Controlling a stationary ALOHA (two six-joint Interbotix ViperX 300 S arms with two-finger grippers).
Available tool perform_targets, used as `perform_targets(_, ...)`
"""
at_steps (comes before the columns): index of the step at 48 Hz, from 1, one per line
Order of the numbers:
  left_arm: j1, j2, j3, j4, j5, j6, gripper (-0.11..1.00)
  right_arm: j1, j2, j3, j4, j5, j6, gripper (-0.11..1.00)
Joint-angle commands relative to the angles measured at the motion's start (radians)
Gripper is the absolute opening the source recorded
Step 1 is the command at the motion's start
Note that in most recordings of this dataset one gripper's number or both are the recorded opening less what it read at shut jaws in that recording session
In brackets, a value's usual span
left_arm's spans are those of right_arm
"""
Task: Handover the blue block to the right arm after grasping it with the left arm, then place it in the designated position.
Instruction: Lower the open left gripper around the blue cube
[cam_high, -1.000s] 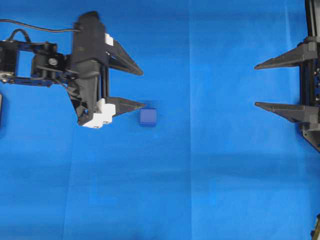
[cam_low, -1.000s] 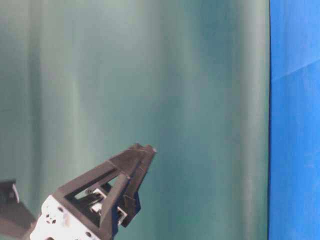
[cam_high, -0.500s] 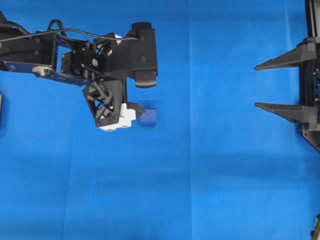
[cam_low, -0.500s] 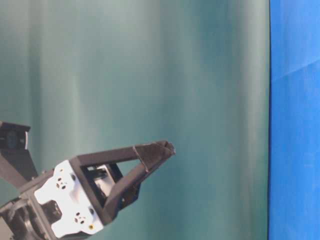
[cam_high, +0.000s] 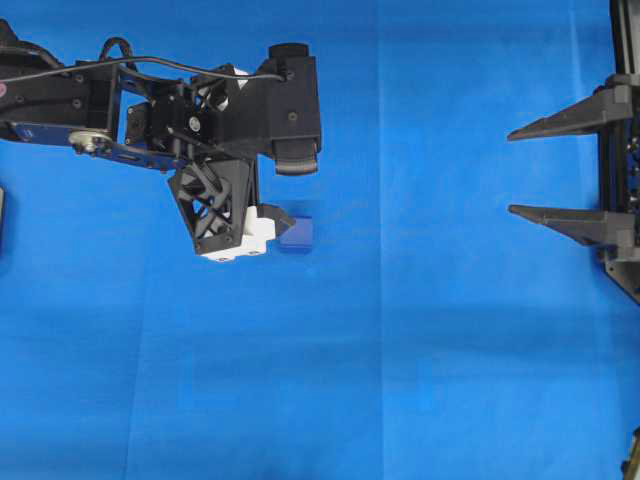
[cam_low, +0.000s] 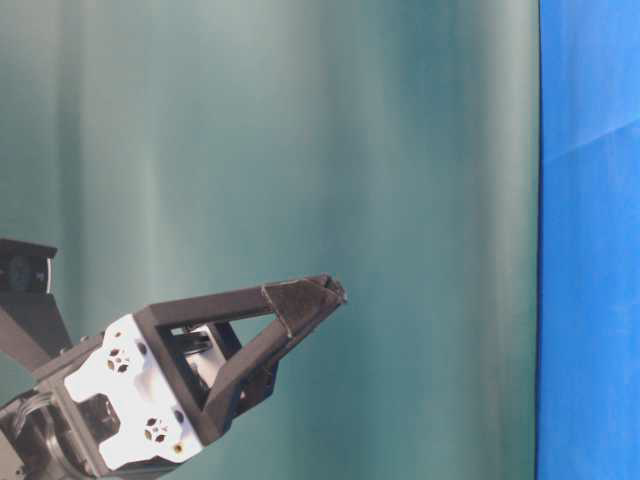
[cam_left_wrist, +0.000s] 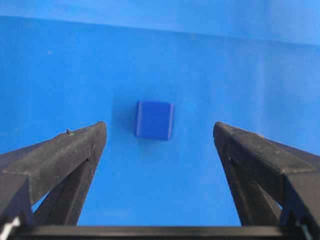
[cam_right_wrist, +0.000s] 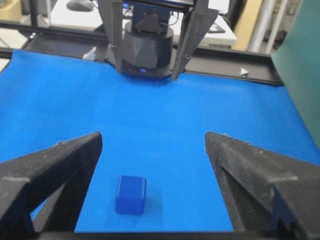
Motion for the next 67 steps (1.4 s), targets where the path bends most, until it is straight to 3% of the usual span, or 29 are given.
perform_targets(1, -0.002, -0.012, -0.025, 0.003, -0.003, -0.002, 0.92, -0.002, 0.008, -0.028, 0.0, -0.003, 0.0, 0.97)
perform_targets(50, -0.002, -0.011, -0.021, 0.003, -0.005, -0.005, 0.92, -0.002, 0.008, -0.028, 0.0, 0.003, 0.0, 0.97)
perform_targets(67, -0.003, 0.021, 0.044, 0.005, -0.087, -0.006, 0.92, -0.002, 0.018, -0.025, 0.0, 0.003, 0.0, 0.97)
